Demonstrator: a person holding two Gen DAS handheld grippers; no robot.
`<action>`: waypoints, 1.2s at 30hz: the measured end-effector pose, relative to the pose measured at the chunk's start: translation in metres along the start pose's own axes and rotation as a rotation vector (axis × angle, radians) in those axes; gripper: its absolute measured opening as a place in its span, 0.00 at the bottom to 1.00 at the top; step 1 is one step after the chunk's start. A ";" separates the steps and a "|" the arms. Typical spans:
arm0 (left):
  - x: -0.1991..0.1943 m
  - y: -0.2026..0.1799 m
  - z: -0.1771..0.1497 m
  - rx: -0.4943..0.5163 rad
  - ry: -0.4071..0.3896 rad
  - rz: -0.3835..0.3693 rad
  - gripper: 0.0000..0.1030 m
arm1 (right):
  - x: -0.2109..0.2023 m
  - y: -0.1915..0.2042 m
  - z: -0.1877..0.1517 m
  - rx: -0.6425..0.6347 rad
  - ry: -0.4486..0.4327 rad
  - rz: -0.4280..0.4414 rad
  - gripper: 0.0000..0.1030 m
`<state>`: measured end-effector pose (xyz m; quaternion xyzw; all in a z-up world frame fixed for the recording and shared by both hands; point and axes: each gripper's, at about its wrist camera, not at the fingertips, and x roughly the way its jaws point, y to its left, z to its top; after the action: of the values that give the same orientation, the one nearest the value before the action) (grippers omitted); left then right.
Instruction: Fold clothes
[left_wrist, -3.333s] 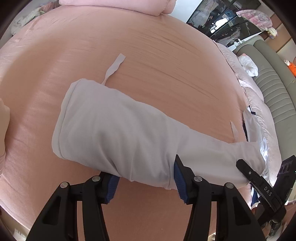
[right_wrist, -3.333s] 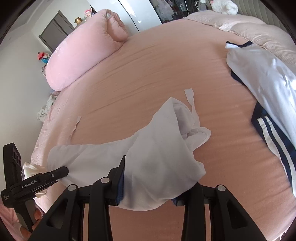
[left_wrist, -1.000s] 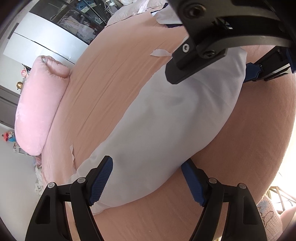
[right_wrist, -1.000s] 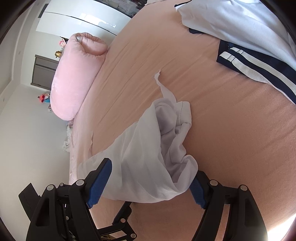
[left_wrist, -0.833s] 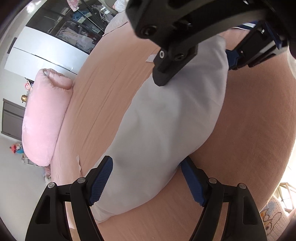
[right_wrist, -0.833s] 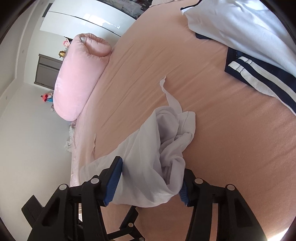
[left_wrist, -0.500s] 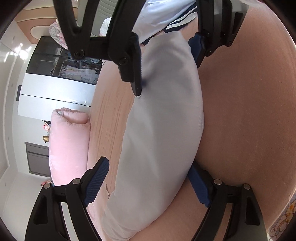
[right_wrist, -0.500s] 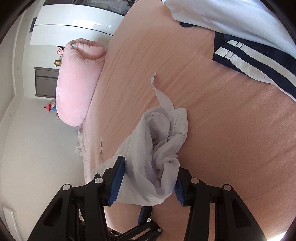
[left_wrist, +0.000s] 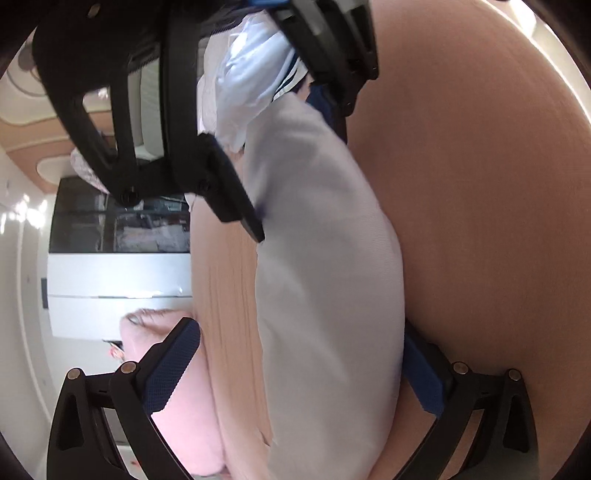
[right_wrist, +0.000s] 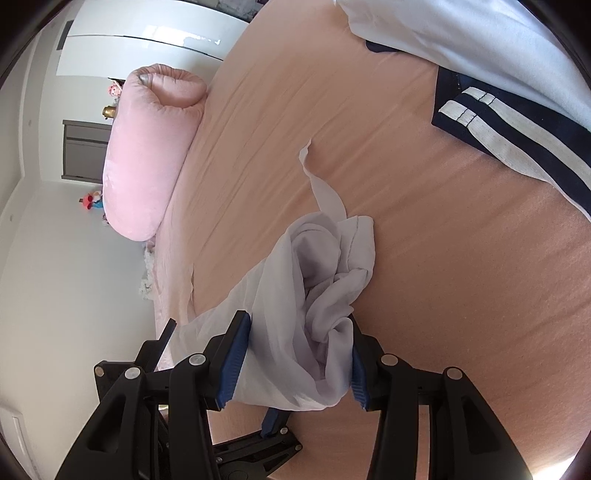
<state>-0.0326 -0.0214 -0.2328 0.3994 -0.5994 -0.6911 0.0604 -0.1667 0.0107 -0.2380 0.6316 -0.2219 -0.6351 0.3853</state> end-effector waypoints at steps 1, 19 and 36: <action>0.001 0.001 0.004 0.009 0.025 -0.007 1.00 | 0.001 -0.001 0.000 0.000 0.008 0.000 0.47; 0.009 0.009 0.014 -0.073 0.150 0.046 1.00 | -0.006 0.001 0.009 0.048 0.003 0.085 0.48; 0.034 0.021 -0.008 -0.276 0.127 -0.155 0.40 | -0.016 -0.023 -0.011 0.123 -0.017 0.073 0.59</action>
<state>-0.0586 -0.0523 -0.2305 0.4752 -0.4613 -0.7427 0.0991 -0.1625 0.0394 -0.2471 0.6401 -0.2868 -0.6113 0.3666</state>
